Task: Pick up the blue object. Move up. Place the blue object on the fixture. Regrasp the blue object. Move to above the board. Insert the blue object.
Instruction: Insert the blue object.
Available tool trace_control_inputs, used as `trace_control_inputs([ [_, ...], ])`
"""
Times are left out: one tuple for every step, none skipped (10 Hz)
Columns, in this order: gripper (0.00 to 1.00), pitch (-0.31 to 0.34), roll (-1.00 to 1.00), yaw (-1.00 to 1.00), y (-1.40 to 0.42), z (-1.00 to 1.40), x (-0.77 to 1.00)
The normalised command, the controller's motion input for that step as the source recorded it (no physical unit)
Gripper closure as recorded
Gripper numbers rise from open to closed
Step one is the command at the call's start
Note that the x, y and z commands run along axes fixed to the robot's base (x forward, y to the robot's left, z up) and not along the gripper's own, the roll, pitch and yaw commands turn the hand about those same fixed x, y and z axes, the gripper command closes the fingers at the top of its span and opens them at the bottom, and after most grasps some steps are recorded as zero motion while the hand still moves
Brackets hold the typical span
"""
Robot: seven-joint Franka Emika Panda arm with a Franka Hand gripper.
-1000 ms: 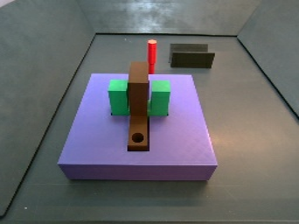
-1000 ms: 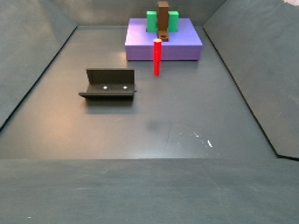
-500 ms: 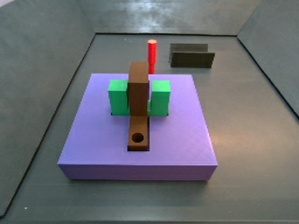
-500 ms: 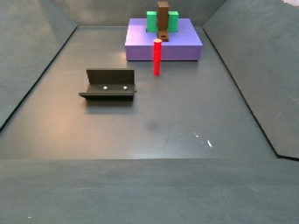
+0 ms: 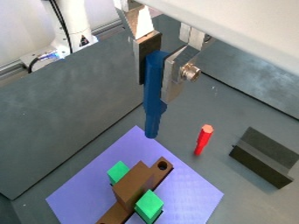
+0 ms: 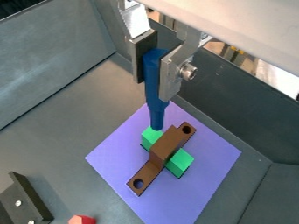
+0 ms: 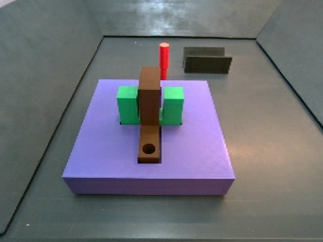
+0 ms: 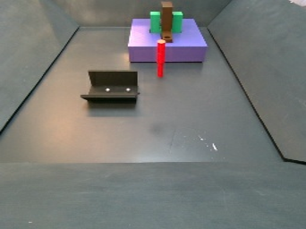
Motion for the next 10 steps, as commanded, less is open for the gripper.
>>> trace_control_inputs([
  [1.00, 0.000, -0.04, 0.00, 0.00, 0.00, 0.00],
  [1.00, 0.000, -0.06, 0.00, 0.00, -0.04, 0.00],
  [1.00, -0.006, -0.06, 0.00, 0.00, -0.09, 0.00],
  [1.00, -0.029, -0.07, 0.00, 0.02, -0.18, -0.03],
  [1.00, -0.060, -0.18, 0.00, 0.11, -0.38, 0.00],
  [1.00, -0.033, -0.13, 0.00, 0.14, -0.35, 0.00],
  [1.00, -0.011, -0.10, 0.00, 0.09, -0.28, 0.01],
  [1.00, -0.004, -0.09, 0.00, 0.06, -0.22, 0.00],
  [1.00, -0.003, -0.08, 0.00, 0.05, -0.21, 0.00],
  [1.00, -0.004, -0.07, 0.00, 0.03, -0.21, 0.00],
])
